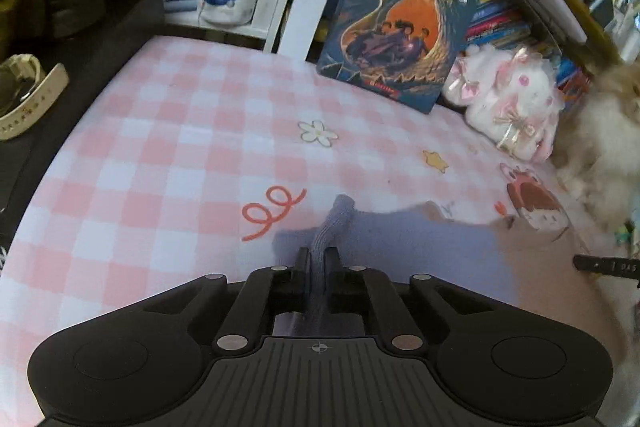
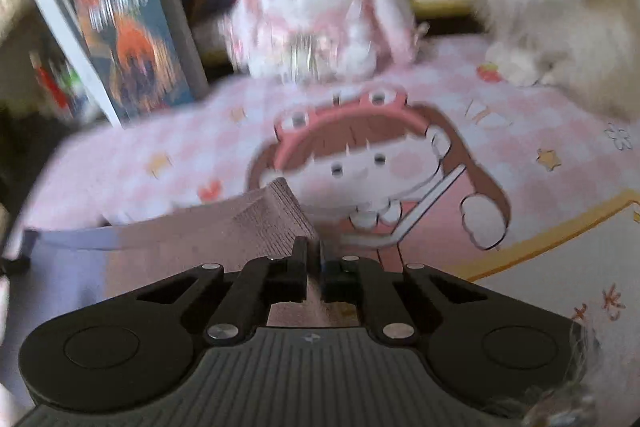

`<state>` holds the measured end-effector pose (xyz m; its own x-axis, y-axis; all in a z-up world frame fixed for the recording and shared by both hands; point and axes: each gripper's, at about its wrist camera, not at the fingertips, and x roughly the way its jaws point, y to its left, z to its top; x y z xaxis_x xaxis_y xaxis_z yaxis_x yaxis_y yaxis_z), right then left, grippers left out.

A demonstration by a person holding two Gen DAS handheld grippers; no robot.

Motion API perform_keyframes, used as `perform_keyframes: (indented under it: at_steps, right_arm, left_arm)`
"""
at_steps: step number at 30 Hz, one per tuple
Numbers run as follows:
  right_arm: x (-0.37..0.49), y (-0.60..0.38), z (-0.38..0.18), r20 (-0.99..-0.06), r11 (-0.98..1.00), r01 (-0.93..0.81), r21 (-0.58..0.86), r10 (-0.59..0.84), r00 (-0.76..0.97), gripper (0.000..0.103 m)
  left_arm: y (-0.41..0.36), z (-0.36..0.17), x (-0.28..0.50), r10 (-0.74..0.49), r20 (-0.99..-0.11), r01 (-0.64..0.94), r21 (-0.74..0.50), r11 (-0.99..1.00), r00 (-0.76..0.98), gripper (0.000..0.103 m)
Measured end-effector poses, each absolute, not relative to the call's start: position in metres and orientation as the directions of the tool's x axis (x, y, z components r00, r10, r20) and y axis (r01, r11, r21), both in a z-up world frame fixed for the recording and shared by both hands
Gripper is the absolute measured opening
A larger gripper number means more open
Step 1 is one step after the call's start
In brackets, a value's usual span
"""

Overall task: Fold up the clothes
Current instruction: 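Regrip the folded edge with both tools, straighten it, then release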

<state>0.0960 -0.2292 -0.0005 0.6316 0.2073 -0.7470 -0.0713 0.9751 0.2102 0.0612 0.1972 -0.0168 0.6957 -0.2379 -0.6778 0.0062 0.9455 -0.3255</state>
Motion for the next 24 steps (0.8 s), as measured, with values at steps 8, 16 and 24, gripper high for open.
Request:
perform_keyframes:
  at_steps: [8, 16, 24]
  right_arm:
    - [0.096, -0.224, 0.007, -0.738, 0.986, -0.090, 0.140, 0.165, 0.654, 0.013]
    - [0.116, -0.207, 0.003, -0.755, 0.983, -0.146, 0.113, 0.181, 0.630, 0.004]
    - [0.114, -0.213, -0.007, -0.759, 0.989, -0.060, 0.135, 0.142, 0.635, 0.005]
  left_arm:
    - [0.208, 0.004, 0.043, -0.200, -0.631, -0.018, -0.322, 0.947, 0.749, 0.020]
    - [0.187, 0.021, 0.016, -0.347, -0.565, 0.138, -0.379, 0.915, 0.748, 0.020]
    - [0.186, -0.019, 0.019, -0.367, -0.637, 0.113, -0.402, 0.908, 0.678, 0.022]
